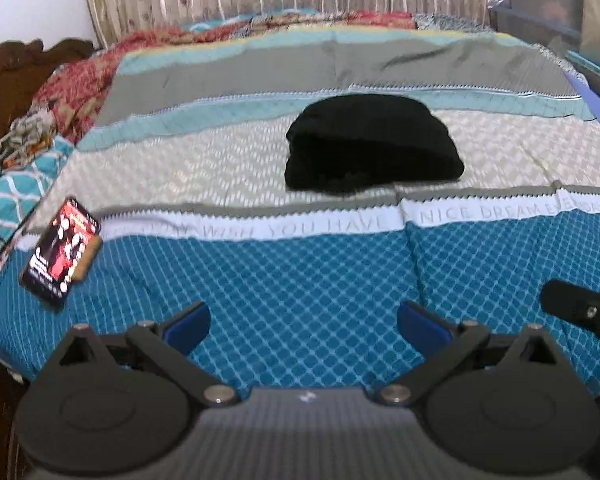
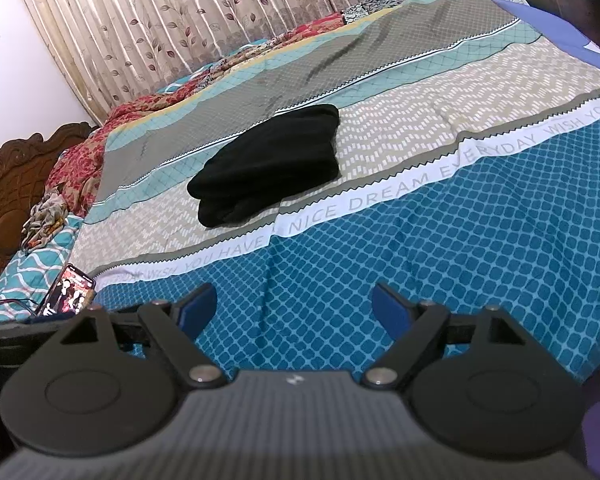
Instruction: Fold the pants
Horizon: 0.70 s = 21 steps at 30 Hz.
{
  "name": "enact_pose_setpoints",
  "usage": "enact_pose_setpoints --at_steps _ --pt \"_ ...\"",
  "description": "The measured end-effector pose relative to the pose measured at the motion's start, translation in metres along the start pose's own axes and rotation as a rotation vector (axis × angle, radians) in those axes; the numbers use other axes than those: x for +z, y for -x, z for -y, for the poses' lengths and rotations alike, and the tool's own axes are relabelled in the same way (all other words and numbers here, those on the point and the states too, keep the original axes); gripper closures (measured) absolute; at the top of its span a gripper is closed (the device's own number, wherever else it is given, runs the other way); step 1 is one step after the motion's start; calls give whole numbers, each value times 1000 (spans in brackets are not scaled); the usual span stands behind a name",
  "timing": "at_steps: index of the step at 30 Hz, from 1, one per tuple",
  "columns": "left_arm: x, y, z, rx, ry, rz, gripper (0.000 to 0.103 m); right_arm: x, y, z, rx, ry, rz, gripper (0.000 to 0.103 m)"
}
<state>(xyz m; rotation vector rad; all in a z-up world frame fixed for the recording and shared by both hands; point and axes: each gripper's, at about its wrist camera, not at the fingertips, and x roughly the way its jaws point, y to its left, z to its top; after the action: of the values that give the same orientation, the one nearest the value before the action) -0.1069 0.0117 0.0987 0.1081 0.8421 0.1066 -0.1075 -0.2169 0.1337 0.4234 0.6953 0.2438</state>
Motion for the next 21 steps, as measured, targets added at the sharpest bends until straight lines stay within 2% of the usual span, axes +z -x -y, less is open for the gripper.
enact_pose_setpoints --at_steps 5,11,21 --pt "-3 -1 1 1 4 -27 0 -1 0 2 0 -1 0 17" --pt "-5 2 4 37 -15 -14 0 -1 0 1 1 1 0 17" --pt "-7 0 5 33 -43 -31 0 -2 -2 -1 2 9 -12 17"
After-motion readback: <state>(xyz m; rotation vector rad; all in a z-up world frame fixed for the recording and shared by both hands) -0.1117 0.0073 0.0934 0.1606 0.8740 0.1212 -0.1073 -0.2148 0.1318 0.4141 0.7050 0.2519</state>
